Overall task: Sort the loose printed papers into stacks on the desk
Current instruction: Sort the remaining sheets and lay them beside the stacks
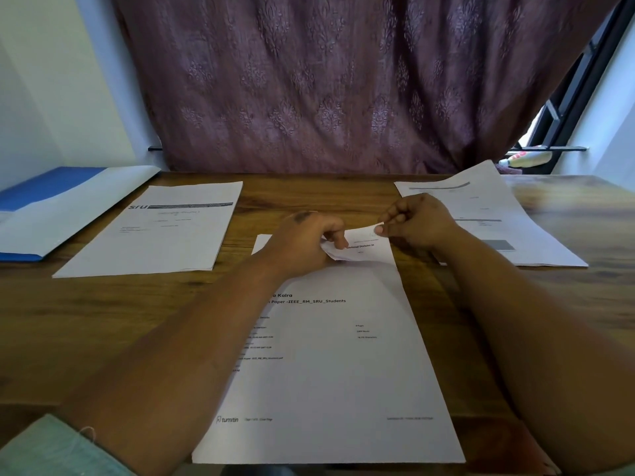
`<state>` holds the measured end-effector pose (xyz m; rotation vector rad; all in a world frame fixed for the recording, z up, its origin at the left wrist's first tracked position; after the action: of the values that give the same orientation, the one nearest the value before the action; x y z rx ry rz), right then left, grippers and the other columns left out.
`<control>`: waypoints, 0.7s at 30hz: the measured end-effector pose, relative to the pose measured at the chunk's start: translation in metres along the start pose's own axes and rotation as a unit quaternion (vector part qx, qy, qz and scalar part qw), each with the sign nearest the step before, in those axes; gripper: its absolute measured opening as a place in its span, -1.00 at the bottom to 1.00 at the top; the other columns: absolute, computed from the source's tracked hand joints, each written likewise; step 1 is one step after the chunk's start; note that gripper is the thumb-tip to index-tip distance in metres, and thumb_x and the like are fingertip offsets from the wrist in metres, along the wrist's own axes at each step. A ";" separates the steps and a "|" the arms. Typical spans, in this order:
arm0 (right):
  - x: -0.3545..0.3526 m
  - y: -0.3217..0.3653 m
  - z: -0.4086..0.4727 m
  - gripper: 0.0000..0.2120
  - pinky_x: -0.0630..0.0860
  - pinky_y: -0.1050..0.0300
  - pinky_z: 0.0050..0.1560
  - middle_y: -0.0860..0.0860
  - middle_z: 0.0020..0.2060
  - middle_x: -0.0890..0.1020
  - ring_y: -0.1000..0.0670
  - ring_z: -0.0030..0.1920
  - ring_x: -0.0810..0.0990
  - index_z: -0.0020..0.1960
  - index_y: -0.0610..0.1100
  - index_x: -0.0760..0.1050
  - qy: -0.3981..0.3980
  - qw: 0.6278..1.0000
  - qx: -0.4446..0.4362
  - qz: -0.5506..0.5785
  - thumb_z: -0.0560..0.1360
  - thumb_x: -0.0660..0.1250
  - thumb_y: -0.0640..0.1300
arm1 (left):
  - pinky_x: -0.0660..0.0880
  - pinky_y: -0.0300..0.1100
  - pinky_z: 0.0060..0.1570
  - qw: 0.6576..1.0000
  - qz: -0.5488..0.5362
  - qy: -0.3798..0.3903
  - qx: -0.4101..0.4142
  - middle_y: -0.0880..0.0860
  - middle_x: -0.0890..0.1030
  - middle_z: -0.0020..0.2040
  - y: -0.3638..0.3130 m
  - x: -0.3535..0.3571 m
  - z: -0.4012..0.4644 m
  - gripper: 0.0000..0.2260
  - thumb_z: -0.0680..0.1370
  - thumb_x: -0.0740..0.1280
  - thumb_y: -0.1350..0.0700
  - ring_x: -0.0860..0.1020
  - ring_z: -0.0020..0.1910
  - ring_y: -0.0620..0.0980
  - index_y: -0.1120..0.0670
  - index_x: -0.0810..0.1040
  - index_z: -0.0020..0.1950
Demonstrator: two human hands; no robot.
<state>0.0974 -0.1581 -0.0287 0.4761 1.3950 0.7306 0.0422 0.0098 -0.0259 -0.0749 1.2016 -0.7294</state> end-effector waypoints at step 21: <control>-0.020 0.011 -0.002 -0.65 0.36 0.09 0.23 -0.13 0.24 0.54 -0.14 0.24 0.49 0.28 -0.18 0.49 -0.047 0.996 -0.025 -0.067 0.67 0.09 0.00 | 0.54 -0.03 0.03 1.000 -0.022 -0.001 0.010 -0.04 0.62 0.01 0.002 0.000 0.002 -0.80 0.34 0.59 0.13 0.54 0.03 -0.03 0.02 0.60 -0.16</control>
<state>0.0932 -0.1649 -0.0066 0.3699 1.3051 0.6253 0.0444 0.0105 -0.0261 -0.0853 1.1941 -0.7799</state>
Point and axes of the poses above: each hand's wrist, its own z-axis towards the middle knuckle, its own x-axis out of the palm, y = z × x, the point moved 10 cm from there along z, towards the middle knuckle
